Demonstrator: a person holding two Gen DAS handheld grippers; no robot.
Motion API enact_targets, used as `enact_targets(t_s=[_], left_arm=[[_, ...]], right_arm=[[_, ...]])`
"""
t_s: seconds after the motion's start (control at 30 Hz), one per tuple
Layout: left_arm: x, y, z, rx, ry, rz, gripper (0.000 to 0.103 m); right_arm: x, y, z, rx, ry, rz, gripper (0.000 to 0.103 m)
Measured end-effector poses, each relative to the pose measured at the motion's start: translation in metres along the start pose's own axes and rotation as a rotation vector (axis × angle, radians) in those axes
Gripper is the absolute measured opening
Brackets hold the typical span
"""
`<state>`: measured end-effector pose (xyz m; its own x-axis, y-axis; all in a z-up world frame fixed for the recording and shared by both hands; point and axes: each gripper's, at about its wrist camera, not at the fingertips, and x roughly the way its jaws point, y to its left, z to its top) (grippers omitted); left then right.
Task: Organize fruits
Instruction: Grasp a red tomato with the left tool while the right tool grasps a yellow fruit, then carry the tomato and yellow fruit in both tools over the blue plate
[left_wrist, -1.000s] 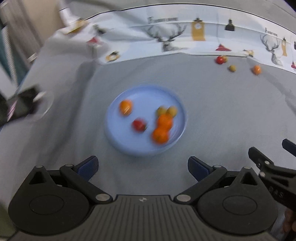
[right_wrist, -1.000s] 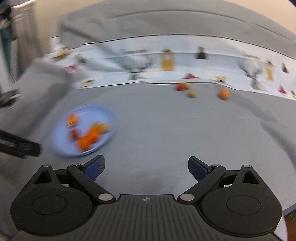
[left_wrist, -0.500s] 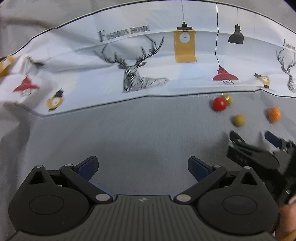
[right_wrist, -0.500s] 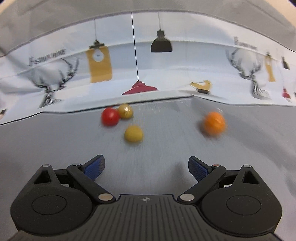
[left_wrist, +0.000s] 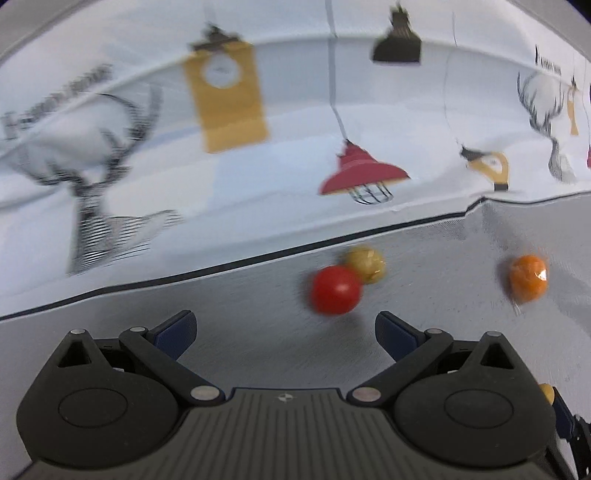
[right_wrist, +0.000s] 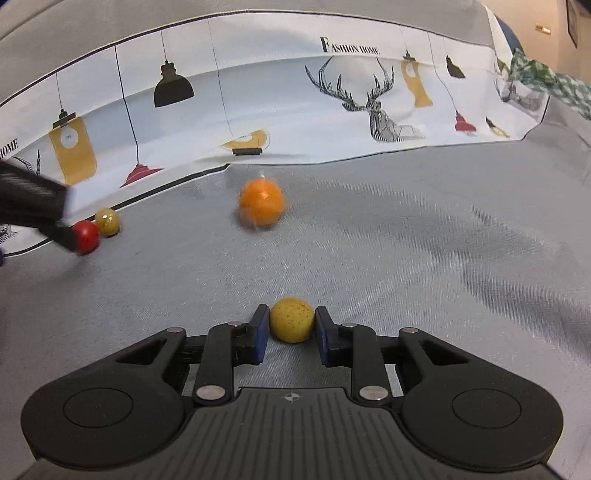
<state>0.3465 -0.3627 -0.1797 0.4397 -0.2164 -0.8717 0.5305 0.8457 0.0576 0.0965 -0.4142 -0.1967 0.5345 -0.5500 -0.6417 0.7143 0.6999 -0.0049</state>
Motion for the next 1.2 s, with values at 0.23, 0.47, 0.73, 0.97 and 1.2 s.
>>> enact_targets(t_s=[0.23,0.47,0.73,0.97,1.2], left_arm=[[0.013,-0.013,0.008,0.033,-0.048,-0.044,0.033],[-0.026,0.002,-0.026,-0.036,-0.02,-0.066,0.033],[-0.092,0.026,-0.097,-0.126,0.048,-0.067,0.033],[-0.18,0.044,-0.136,-0.151,0.027,-0.033,0.033],[-0.268,0.067,-0.193,-0.164,0.016,-0.028,0.033]], right_arm=[[0.008,-0.003,0.005,-0.006,-0.012,0.03,0.028],[0.0,-0.006,0.011,0.023,-0.024,0.062,0.028],[-0.011,-0.003,0.013,0.01,-0.068,0.089,0.028],[-0.047,-0.007,0.021,0.037,-0.079,0.106,0.027],[-0.17,-0.023,-0.011,-0.009,-0.057,0.207,0.028]])
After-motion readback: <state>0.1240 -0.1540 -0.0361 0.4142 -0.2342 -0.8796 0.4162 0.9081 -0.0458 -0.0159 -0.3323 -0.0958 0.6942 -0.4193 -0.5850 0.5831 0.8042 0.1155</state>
